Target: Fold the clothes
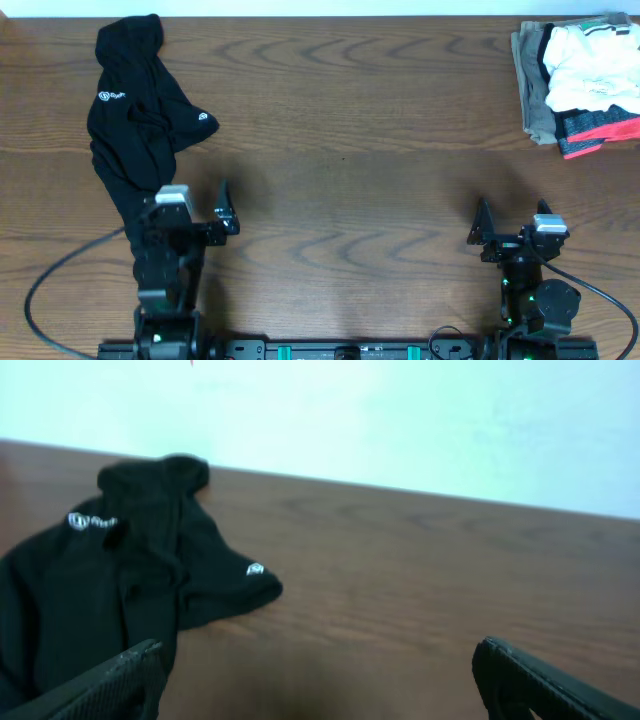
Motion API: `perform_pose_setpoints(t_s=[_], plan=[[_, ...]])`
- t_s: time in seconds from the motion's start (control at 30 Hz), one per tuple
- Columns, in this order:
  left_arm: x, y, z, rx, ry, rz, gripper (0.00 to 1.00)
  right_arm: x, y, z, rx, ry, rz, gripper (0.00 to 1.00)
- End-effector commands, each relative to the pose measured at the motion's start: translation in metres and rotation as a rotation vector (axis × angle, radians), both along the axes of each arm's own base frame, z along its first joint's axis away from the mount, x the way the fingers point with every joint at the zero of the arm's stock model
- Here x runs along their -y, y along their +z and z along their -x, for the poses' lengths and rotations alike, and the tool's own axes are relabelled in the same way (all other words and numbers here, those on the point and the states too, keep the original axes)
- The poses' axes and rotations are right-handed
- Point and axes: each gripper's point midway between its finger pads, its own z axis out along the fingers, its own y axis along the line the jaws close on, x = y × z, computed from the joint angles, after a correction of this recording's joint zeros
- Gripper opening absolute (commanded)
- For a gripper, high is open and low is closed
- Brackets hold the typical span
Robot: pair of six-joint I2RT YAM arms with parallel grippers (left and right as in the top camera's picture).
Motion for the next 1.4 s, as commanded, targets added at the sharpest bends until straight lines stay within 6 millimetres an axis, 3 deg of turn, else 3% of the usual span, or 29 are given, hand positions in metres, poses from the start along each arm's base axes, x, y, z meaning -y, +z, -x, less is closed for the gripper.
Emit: perform_pose_setpoints(t_s=[0.0, 0.47, 0.67, 1.0, 1.07, 1.37], plan=[[0.001, 0.0, 0.006, 0.051, -0.008, 0.003, 0.98, -0.001, 0.0, 0.0, 0.002, -0.001, -0.011, 0.99], [0.001, -0.007, 0.014, 0.117, -0.005, 0.002, 0.98, -0.001, 0.0, 0.0, 0.002, -0.001, -0.011, 0.99], [0.001, 0.004, 0.02, 0.165, -0.004, 0.0, 0.98, -0.001, 0.0, 0.0, 0.002, -0.001, -0.011, 0.99], [-0.001, -0.023, 0.024, 0.059, 0.004, -0.003, 0.98, -0.001, 0.0, 0.0, 0.002, -0.001, -0.011, 0.99], [-0.003, -0.036, 0.025, 0.007, 0.015, -0.004, 0.98, -0.001, 0.0, 0.0, 0.002, -0.001, -0.011, 0.99], [-0.007, -0.036, 0.025, 0.007, 0.04, -0.008, 0.98, -0.001, 0.0, 0.0, 0.002, -0.001, -0.011, 0.99]])
